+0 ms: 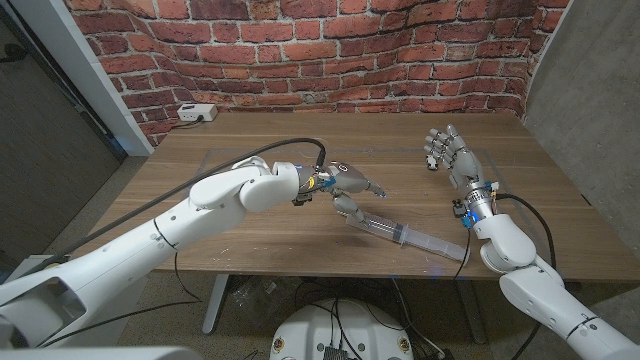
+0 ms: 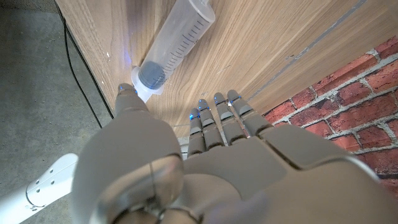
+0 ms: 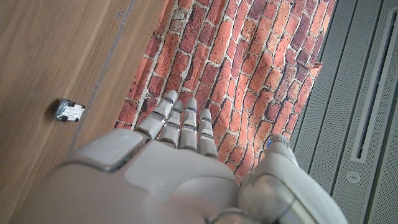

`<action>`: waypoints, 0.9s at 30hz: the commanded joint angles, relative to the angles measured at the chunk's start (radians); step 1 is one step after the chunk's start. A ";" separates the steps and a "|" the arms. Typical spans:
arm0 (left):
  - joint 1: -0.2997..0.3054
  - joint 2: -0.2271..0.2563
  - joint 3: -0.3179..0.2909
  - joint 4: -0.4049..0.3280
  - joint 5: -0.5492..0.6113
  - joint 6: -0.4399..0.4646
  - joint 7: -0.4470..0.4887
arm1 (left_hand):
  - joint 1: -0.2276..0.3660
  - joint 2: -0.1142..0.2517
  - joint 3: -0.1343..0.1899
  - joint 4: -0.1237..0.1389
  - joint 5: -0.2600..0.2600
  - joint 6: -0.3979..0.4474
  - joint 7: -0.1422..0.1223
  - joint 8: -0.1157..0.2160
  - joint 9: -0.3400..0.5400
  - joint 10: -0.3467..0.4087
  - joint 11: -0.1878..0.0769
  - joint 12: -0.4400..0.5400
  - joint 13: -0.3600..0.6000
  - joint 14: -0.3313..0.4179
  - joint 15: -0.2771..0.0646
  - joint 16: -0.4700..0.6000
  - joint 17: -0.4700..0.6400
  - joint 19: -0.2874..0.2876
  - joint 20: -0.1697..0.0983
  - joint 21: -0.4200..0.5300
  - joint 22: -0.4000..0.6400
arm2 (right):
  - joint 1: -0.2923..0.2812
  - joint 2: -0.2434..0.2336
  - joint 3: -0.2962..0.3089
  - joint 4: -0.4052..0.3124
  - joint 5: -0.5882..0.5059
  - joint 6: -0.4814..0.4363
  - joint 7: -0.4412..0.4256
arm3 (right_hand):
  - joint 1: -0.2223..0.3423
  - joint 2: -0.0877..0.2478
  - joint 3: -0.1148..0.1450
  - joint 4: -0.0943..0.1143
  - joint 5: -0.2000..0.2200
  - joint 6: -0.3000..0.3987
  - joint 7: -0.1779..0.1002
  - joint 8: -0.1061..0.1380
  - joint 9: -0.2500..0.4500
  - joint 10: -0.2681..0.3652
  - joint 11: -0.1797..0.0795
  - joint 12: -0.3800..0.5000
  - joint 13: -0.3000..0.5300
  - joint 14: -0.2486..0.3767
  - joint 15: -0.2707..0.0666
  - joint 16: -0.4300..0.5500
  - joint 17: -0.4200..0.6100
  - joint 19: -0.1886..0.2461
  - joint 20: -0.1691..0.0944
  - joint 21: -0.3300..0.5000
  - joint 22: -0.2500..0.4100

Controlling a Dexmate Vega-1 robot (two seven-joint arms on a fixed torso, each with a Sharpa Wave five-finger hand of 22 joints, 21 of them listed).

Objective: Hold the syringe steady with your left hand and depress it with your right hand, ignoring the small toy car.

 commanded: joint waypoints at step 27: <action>-0.082 -0.106 0.096 0.103 0.073 -0.006 -0.063 | 0.124 0.031 0.098 -0.036 -0.055 -0.040 -0.015 -0.012 0.006 -0.026 -0.006 -0.010 0.011 0.029 0.000 -0.003 0.008 0.135 0.097 0.046 0.012 | 0.041 0.004 -0.022 0.010 0.006 -0.021 0.008 | 0.013 0.001 -0.001 -0.009 0.004 0.013 -0.001 0.001 0.004 0.007 -0.004 -0.001 0.001 0.014 0.001 -0.002 0.002 0.010 -0.001 -0.001 0.003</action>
